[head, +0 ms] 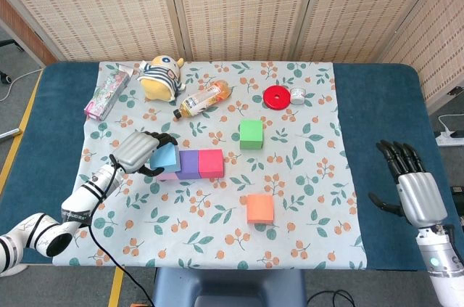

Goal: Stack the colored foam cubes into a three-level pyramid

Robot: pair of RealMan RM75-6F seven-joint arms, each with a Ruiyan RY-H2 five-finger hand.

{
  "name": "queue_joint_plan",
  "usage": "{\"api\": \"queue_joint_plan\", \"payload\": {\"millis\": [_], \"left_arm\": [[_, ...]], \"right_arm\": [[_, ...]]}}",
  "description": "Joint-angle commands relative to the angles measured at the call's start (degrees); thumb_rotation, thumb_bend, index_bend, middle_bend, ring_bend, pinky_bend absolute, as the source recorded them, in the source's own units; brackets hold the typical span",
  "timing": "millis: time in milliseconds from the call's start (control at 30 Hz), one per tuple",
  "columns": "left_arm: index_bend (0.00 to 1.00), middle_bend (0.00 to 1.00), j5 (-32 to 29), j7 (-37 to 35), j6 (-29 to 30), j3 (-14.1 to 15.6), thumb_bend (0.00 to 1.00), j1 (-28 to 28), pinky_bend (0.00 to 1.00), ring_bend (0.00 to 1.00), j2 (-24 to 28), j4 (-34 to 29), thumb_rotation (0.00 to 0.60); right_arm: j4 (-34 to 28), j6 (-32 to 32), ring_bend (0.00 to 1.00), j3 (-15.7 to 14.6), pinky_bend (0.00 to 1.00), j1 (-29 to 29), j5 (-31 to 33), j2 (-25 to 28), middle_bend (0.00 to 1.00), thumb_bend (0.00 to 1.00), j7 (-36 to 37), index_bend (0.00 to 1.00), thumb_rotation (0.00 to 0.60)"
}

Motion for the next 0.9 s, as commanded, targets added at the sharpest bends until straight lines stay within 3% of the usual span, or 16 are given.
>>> {"api": "queue_joint_plan", "payload": {"millis": [33,900], "left_arm": [[0.3,0.34,1.4,-1.63,-0.56,0.62,0.32,-0.86,0.36,0.3,-0.51,1.1,0.6],[0.29,0.33,5.81,-8.99,-1.31,3.4,0.32,-4.58,0.32,0.28,-2.69,7.1,0.6]], "right_arm": [[-0.34,-0.14,0.0,0.23,0.0,-0.11,0.05,-0.09,0.05,0.09,-0.48,0.0,0.6],[-2.27,-1.32,0.0,1.72,0.0,-0.95,1.21,-0.12,0.05,0.09,-3.1,0.0,0.6]]}}
